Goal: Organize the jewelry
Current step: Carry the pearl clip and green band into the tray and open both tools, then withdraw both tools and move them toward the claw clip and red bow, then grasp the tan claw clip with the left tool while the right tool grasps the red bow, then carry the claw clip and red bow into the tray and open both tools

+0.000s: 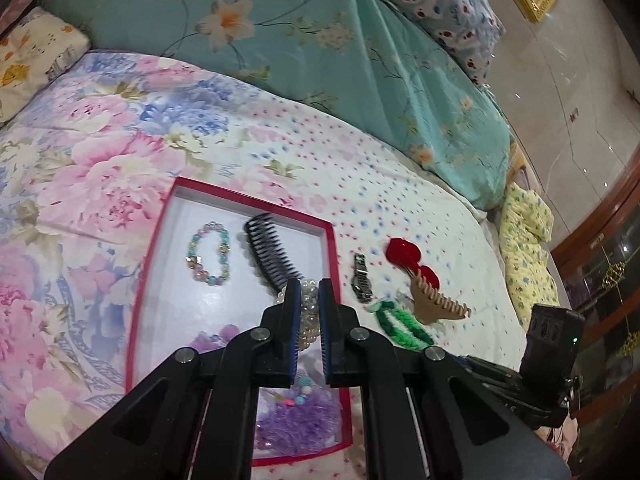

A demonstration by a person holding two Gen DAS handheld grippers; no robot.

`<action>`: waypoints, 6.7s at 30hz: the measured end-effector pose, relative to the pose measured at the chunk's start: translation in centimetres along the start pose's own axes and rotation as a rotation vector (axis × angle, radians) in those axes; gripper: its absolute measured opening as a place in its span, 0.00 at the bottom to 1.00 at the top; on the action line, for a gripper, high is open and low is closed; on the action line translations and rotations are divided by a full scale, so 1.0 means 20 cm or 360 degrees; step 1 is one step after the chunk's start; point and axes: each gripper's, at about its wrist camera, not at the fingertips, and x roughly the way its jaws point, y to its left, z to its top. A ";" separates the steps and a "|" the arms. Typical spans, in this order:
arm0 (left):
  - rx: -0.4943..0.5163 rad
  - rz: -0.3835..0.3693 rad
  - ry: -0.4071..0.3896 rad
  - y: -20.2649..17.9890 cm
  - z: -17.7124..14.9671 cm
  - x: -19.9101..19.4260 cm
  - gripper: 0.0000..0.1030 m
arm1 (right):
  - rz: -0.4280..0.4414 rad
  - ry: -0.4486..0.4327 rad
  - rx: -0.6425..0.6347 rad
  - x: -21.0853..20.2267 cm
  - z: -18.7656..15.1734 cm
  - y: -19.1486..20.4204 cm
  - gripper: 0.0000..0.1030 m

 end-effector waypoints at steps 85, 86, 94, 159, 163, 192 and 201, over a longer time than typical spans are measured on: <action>0.0039 0.0444 0.0169 0.11 -0.01 0.26 0.80 | -0.0175 -0.0067 0.0214 -0.27 -0.19 -0.26 0.38; 0.0037 0.0428 0.0169 0.08 -0.02 0.24 0.80 | -0.0185 -0.0071 0.0222 -0.29 -0.20 -0.28 0.38; 0.0020 0.0320 0.0183 -0.06 -0.11 0.19 0.80 | -0.0227 -0.0127 0.0283 -0.41 -0.25 -0.38 0.39; -0.0004 -0.0126 0.0638 -0.98 -0.17 1.04 0.83 | -0.0410 -0.0023 0.0336 -0.38 0.33 -1.10 0.08; -0.0053 -0.0024 0.0691 -0.99 -0.16 1.16 0.83 | -0.0391 -0.0058 0.0403 -0.49 0.21 -1.11 0.08; 0.0203 -0.0115 0.0509 -0.75 -0.34 0.60 0.25 | -0.0052 -0.0215 0.0508 -0.58 -0.19 -0.74 0.08; 0.0092 -0.0081 0.0348 -0.50 -0.35 0.28 0.24 | 0.0058 -0.0180 0.0431 -0.48 -0.20 -0.53 0.08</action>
